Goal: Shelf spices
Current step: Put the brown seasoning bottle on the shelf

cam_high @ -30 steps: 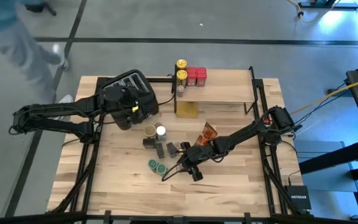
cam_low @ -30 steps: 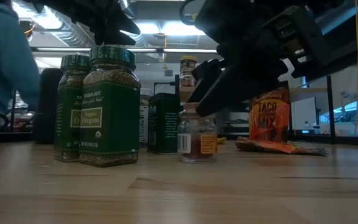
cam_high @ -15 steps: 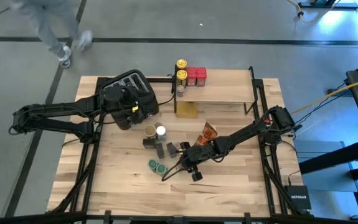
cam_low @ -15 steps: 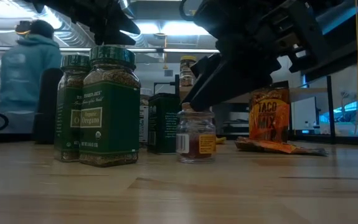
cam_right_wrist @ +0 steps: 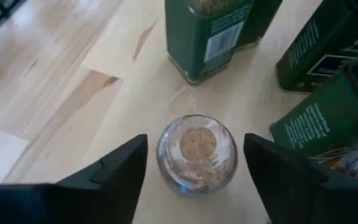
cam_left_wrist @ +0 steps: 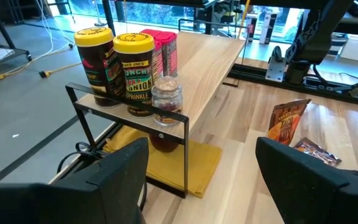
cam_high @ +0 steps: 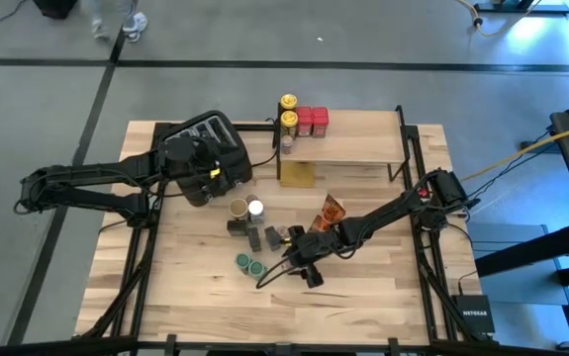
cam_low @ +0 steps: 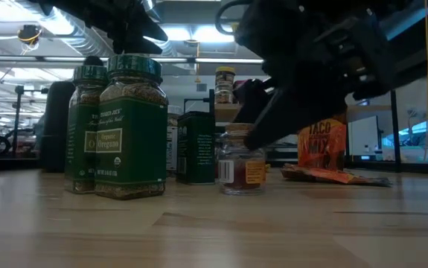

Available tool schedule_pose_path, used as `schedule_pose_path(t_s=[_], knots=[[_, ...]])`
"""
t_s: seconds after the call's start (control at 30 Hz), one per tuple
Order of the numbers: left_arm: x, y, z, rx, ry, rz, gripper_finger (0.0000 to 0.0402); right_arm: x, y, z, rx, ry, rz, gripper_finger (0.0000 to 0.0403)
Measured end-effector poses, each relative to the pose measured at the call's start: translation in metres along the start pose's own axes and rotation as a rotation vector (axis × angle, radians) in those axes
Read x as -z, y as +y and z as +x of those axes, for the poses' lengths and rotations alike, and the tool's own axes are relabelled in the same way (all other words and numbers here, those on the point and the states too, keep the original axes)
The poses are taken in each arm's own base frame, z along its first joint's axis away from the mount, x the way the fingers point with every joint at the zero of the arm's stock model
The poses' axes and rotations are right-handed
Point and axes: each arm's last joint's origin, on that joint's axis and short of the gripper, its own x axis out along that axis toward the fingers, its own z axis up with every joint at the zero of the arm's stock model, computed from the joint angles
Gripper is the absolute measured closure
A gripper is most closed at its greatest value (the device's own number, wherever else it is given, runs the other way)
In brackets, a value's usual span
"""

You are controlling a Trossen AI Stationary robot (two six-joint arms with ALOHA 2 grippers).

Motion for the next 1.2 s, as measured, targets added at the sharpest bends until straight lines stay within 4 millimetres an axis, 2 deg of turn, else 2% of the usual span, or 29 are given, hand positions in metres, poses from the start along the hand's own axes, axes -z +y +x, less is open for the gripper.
schedule_pose_path(t_s=[0.17, 0.3, 0.5, 0.7, 0.8, 0.97, 1.2], knots=[[0.000, 0.000, 0.000, 0.000, 0.000, -0.001, 0.0112, -0.001, -0.001, 0.003, 0.023, -0.017, -0.028, 0.0120], [0.000, 0.000, 0.000, 0.000, -0.001, -0.002, 0.0112, 0.006, -0.004, 0.010, 0.026, 0.009, -0.034, 0.0130], [0.000, 0.000, 0.000, 0.000, 0.000, -0.001, 0.0112, 0.003, -0.003, 0.011, 0.016, -0.031, -0.054, 0.0165], [0.000, 0.000, 0.000, 0.000, 0.000, -0.003, 0.0112, 0.005, -0.004, 0.011, 0.035, -0.002, -0.052, 0.0224], [0.000, 0.000, 0.000, 0.000, 0.000, -0.001, 0.0112, 0.004, -0.004, 0.010, 0.038, -0.001, -0.051, 0.0224], [0.000, 0.000, 0.000, 0.000, 0.001, -0.001, 0.0112, 0.001, -0.004, -0.002, 0.063, 0.023, -0.052, 0.0222], [0.000, 0.000, 0.000, 0.000, 0.001, -0.001, 0.0112, -0.020, -0.006, -0.043, 0.164, -0.007, -0.066, 0.0223]])
